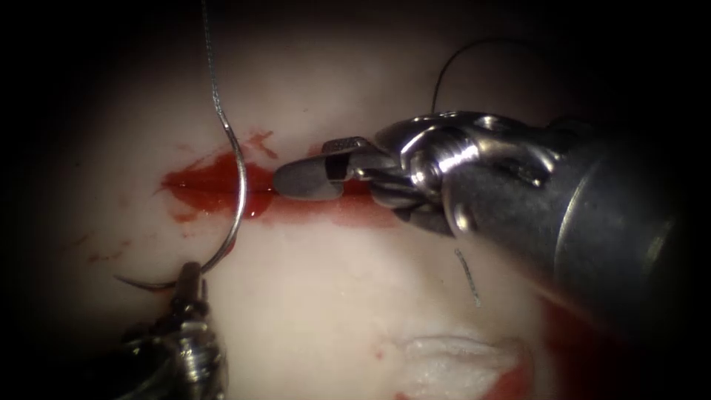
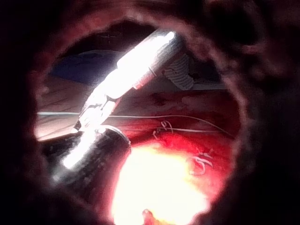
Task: Wound Closure
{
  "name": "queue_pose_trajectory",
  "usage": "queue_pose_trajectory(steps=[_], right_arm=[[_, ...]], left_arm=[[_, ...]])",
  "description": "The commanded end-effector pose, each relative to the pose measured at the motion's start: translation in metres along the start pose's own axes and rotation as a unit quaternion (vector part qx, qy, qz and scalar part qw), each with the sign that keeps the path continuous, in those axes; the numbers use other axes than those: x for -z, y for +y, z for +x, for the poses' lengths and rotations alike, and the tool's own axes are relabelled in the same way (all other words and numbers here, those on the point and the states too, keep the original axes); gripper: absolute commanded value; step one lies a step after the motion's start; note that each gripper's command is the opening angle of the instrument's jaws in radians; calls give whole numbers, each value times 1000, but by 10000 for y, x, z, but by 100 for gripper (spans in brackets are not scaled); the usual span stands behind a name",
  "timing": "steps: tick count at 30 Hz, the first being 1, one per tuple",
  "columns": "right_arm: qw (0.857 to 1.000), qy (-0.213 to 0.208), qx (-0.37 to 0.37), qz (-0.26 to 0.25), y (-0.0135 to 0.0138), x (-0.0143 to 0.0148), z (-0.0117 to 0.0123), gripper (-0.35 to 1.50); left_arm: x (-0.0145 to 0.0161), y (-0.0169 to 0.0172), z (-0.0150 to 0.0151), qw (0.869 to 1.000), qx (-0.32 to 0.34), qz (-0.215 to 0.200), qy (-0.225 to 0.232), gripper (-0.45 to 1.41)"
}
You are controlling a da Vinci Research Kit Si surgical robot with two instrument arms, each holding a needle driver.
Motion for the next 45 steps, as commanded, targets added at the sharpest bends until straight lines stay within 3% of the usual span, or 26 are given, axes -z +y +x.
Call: queue_pose_trajectory(steps=[1,3,24,36,37,38,40,43,45], right_arm=[[1000,4,3,0,-3,-9,12,49],[1000,4,3,-2,-4,-13,12,49],[1000,29,-1,2,-17,-53,23,47],[1000,19,10,8,-19,-78,20,51],[1000,16,9,7,-19,-79,19,32],[1000,12,23,5,-18,-80,19,-28],[1000,-19,-3,-11,-17,-79,19,-35],[998,-26,-64,-8,-17,-76,23,-35],[998,-23,-65,-3,-17,-73,25,-35]], left_arm=[[3,9,-9,1000,2,-6,7,-45],[6,6,-12,1000,0,-12,21,-45],[9,-3,-19,1000,5,14,15,-45],[10,-5,-20,1000,2,15,10,-45],[11,-5,-19,1000,2,15,10,-45],[11,-5,-19,1000,2,15,11,-45],[11,-4,-19,1000,3,16,8,-45],[11,-2,-19,1000,1,18,-16,-45],[12,0,-20,999,0,19,-41,51]])
